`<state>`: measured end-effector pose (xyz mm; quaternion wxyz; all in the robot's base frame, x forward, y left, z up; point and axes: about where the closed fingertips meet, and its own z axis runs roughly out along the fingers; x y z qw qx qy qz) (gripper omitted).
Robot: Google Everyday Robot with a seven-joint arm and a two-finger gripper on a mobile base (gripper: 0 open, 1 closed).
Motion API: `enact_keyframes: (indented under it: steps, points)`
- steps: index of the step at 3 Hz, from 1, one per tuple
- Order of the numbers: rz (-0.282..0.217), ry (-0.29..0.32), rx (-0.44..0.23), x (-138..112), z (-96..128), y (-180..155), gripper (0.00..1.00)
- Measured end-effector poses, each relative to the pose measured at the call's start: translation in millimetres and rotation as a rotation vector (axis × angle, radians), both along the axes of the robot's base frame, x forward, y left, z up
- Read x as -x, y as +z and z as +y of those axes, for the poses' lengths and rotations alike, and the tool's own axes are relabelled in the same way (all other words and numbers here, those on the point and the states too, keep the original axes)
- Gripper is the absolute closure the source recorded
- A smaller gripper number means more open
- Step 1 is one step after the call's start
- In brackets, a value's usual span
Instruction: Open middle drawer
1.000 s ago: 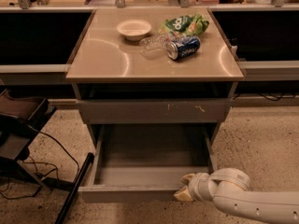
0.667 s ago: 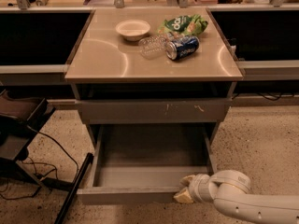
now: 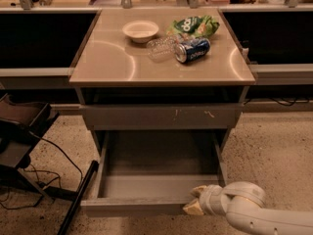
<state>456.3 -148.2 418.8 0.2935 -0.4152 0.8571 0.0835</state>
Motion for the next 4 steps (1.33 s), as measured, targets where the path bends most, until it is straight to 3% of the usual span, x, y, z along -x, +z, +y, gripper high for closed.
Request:
enact_keyframes:
  steps: [4]
  points:
    - [-0.001, -0.031, -0.009, 13, -3, 0, 1.00]
